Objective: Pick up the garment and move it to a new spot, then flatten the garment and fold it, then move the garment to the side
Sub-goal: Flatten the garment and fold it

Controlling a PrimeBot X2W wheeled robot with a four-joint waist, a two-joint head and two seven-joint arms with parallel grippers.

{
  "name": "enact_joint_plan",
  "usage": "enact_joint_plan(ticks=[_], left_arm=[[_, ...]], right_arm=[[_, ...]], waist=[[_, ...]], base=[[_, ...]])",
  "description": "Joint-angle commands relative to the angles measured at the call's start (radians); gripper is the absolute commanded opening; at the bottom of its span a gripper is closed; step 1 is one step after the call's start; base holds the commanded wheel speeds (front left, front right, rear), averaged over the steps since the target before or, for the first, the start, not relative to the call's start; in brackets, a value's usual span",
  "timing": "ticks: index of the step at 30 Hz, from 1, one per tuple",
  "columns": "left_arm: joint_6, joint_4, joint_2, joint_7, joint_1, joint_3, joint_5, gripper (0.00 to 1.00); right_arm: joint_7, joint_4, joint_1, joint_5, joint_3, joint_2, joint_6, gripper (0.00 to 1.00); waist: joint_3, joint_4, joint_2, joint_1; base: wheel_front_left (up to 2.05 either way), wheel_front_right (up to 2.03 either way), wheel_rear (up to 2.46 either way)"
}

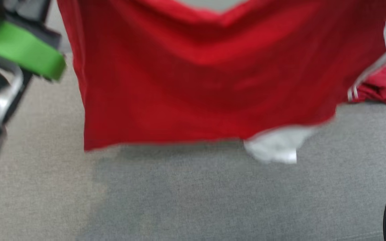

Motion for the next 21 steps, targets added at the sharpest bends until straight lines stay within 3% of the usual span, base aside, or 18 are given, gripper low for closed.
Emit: enact_joint_plan(ticks=[1,8,12,16,21], left_arm=[[-0.01,0.038,-0.008,-0.011,-0.067,0.003,0.014,0.0],[-0.03,0.35,-0.07,-0.16,-0.414,-0.014,0.124,0.0],[-0.025,0.509,-0.118,-0.264,-0.548,-0.024,0.169,0.0],[-0.019,0.641,-0.153,-0.343,-0.615,-0.034,0.183,0.0],[-0.029,0.761,-0.167,-0.415,-0.593,-0.053,0.183,0.0]], right_arm=[[-0.019,0.045,-0.074,-0.014,0.011,0.003,-0.001,0.0],[-0.163,0.369,-0.47,-0.119,0.025,0.051,-0.001,0.0],[-0.252,0.51,-0.606,-0.177,-0.01,0.092,-0.001,0.0],[-0.322,0.621,-0.659,-0.209,-0.029,0.125,-0.001,0.0],[-0.401,0.708,-0.611,-0.214,-0.011,0.142,-0.001,0.0]], waist=[[0.149,-0.01,-0.0001,0.0],[0.29,-0.019,-0.0001,0.0],[0.35,-0.024,-0.0001,0.0],[0.414,-0.027,-0.0001,0.0],[0.472,-0.034,-0.0001,0.0]], base=[[0.0,0.0,0.0],[0.0,0.0,0.0],[0.0,0.0,0.0],[0.0,0.0,0.0],[0.0,0.0,0.0]])
